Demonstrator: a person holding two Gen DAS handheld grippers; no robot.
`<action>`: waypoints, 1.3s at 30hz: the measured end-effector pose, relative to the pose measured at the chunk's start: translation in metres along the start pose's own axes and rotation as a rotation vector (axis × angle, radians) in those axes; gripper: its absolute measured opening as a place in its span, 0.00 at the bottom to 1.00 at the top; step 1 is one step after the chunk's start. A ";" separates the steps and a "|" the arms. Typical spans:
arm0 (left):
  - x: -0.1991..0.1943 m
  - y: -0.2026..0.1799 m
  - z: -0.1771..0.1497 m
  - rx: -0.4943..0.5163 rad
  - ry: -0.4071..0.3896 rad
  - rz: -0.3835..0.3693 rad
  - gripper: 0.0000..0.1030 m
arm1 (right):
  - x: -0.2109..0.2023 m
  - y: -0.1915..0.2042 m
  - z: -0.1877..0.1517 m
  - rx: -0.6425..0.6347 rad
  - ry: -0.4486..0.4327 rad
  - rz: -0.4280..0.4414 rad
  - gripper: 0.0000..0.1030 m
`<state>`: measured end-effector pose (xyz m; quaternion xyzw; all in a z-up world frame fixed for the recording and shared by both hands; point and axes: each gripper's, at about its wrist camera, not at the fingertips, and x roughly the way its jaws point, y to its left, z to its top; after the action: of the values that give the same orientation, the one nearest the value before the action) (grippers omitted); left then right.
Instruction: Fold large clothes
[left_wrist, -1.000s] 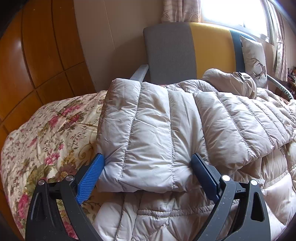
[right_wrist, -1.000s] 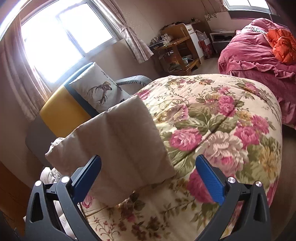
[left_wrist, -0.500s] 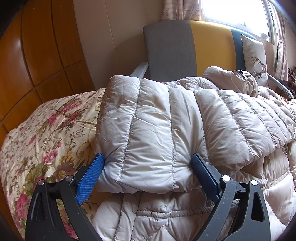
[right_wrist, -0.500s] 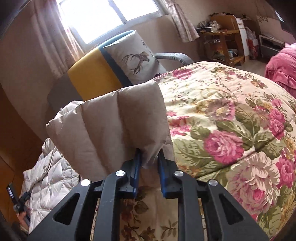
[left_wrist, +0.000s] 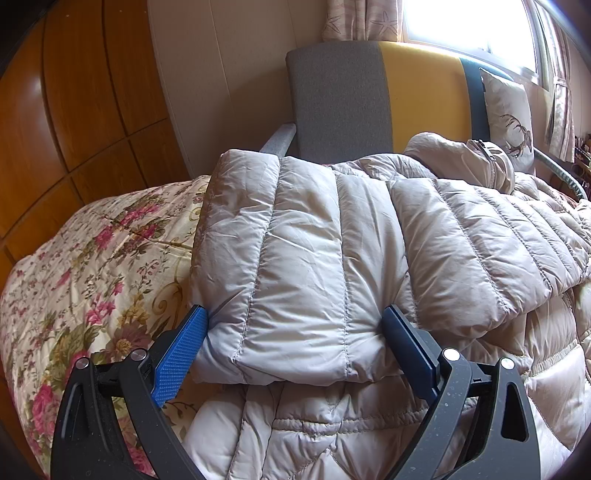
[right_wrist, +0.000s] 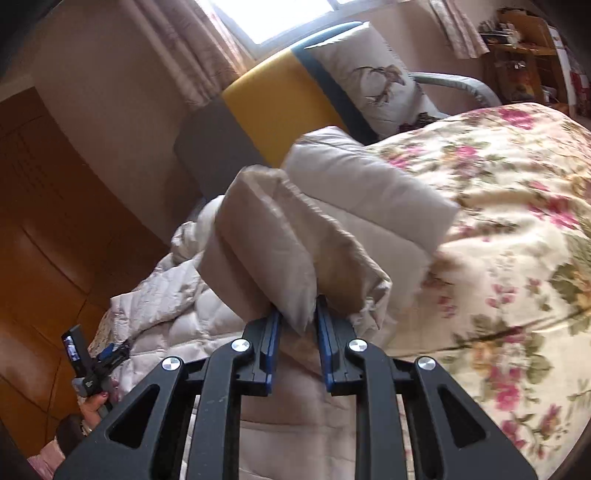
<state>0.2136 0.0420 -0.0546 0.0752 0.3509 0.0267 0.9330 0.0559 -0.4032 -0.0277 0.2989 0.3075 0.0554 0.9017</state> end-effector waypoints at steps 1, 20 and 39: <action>0.000 0.000 0.000 -0.001 0.001 0.000 0.91 | 0.009 0.016 0.000 -0.021 0.015 0.025 0.22; -0.125 -0.049 0.046 -0.032 -0.098 -0.450 0.91 | 0.020 0.077 -0.075 -0.186 -0.072 -0.008 0.98; -0.074 -0.248 0.026 0.074 0.473 -0.838 0.05 | 0.036 0.071 -0.092 -0.211 0.023 -0.036 0.98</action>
<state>0.1745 -0.2134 -0.0270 -0.0476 0.5542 -0.3477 0.7547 0.0369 -0.2885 -0.0642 0.1958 0.3156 0.0746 0.9255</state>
